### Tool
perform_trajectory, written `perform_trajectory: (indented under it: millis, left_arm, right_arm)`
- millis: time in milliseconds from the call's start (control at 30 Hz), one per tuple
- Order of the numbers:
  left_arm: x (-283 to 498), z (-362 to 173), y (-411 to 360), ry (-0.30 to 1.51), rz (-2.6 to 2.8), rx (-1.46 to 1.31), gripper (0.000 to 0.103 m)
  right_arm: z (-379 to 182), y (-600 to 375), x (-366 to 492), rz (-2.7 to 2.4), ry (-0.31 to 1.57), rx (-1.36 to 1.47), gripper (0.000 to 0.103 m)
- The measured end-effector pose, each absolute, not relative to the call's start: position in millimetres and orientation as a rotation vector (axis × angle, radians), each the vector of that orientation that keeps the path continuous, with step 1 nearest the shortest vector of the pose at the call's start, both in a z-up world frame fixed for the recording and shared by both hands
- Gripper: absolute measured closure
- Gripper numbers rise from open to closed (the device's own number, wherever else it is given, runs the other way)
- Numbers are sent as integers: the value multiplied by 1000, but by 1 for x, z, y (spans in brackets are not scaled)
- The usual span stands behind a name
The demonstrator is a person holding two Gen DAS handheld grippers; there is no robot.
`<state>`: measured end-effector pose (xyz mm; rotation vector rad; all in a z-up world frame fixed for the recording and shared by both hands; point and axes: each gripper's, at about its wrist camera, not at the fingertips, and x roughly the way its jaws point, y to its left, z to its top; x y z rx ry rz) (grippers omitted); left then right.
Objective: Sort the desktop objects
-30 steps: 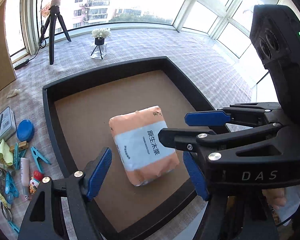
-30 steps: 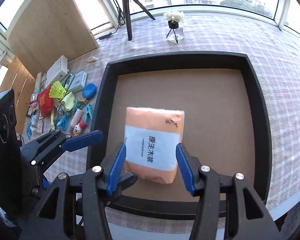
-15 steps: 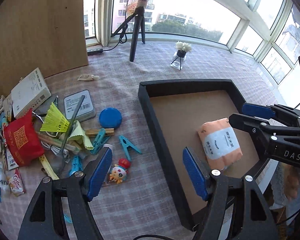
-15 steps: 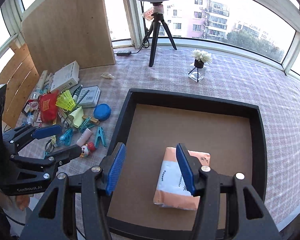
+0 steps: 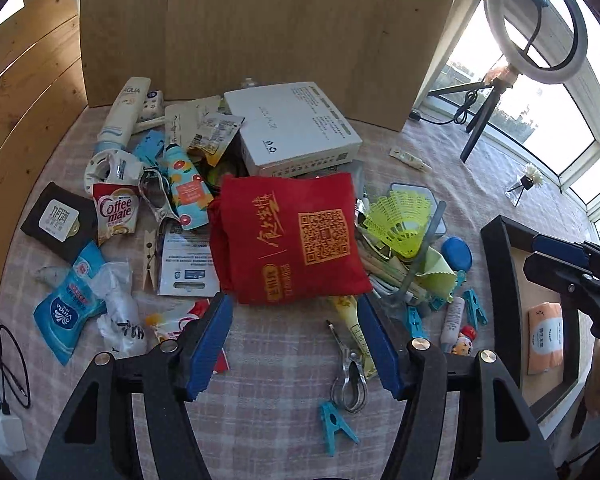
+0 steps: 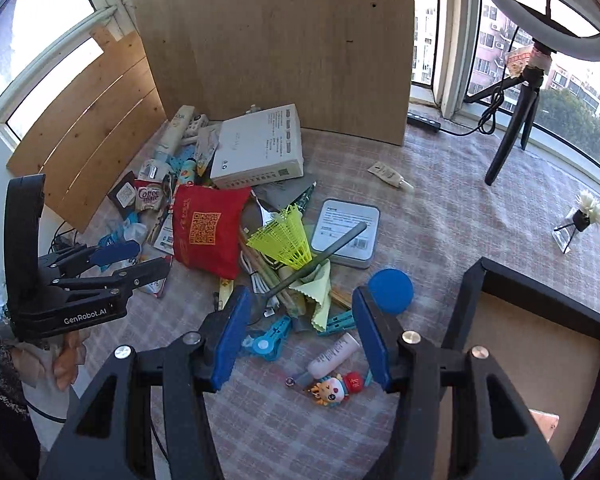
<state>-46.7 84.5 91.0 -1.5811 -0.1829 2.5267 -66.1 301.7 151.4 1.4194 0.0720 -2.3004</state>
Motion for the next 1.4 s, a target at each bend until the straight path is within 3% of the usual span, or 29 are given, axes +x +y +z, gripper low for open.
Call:
perform_trajectory:
  millis: [367, 533, 900, 1400]
  left_arm:
    - [-83, 60, 59, -197, 2454, -1586, 39]
    - [-96, 48, 61, -233, 2408, -1581, 28]
    - [-109, 38, 69, -275, 2334, -1563, 28]
    - [-107, 59, 79, -232, 2353, -1490, 43]
  right_arm:
    - [104, 207, -128, -2121, 113, 1537, 51]
    - [86, 191, -143, -2084, 138, 1582, 48]
    - [65, 172, -154, -2022, 122, 1604, 48]
    - [72, 167, -156, -1974, 60, 1609, 61]
